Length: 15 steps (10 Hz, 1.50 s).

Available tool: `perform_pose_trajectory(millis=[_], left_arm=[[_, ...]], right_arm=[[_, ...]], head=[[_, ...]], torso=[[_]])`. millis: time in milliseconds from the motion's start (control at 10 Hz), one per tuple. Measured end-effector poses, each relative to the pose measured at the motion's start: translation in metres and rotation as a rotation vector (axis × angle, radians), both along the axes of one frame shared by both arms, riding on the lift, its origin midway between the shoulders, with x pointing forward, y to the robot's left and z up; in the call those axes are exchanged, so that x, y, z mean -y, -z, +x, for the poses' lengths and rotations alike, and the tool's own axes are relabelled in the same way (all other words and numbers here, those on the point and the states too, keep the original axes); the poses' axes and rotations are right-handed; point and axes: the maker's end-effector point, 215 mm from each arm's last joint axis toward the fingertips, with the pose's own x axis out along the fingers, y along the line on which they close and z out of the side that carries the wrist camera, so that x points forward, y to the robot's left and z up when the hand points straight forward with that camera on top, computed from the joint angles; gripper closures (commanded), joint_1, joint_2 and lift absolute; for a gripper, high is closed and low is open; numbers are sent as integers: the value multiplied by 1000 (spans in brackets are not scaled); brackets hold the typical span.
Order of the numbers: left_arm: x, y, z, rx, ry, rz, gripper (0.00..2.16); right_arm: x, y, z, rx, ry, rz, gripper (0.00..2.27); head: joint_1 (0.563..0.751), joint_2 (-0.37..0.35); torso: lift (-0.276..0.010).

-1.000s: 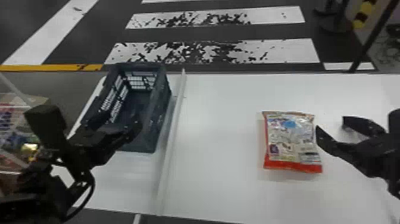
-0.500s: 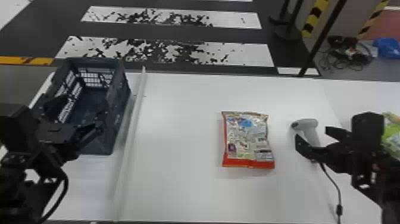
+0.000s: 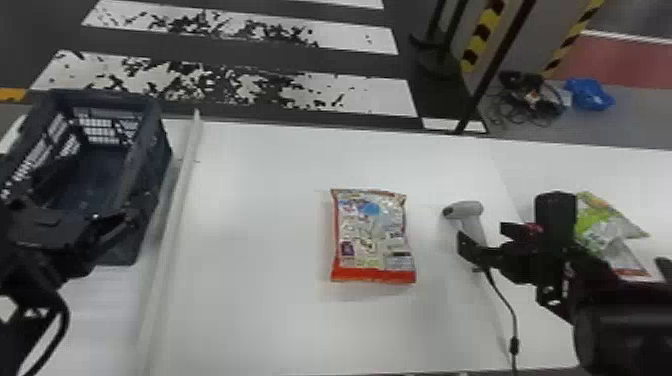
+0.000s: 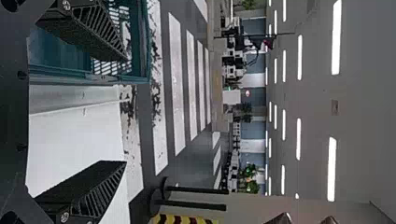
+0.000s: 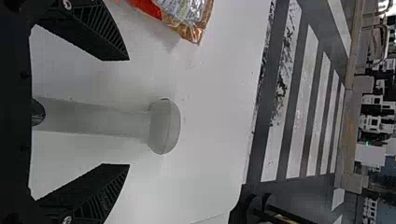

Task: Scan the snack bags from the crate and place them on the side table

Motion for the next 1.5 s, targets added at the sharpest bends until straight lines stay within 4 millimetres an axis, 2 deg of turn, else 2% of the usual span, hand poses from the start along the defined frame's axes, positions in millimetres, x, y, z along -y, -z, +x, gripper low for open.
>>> perform_pose_trajectory(millis=[300, 400, 500, 700, 800, 900, 1200, 1500], left_arm=[[6, 7, 3, -11, 15, -12, 90], [8, 9, 5, -14, 20, -16, 90], [9, 10, 6, -17, 22, -18, 90], [9, 12, 6, -23, 25, -21, 90], [8, 13, 6, -26, 24, -21, 90], [8, 14, 5, -29, 25, -22, 90], [9, 15, 6, -32, 28, -23, 90], [9, 15, 7, -33, 27, -23, 90]], right_arm=[[9, 15, 4, -52, 16, 14, 137], [9, 20, 6, -68, 17, 21, 309], [7, 24, 8, -81, 12, 31, 583], [1, 29, 15, -101, -5, 42, 1548], [0, 31, 16, -109, -8, 39, 1673], [0, 32, 16, -115, -8, 32, 1986], [-3, 29, 10, -122, -11, 28, 2013], [-25, 10, -19, -126, -37, 32, 2013]], head=[[695, -185], [695, -187], [695, -186], [695, -177], [695, -174], [695, -174], [695, -173], [695, -156]], torso=[[-94], [-94], [-94], [-94], [-94], [-94], [-94], [-94]])
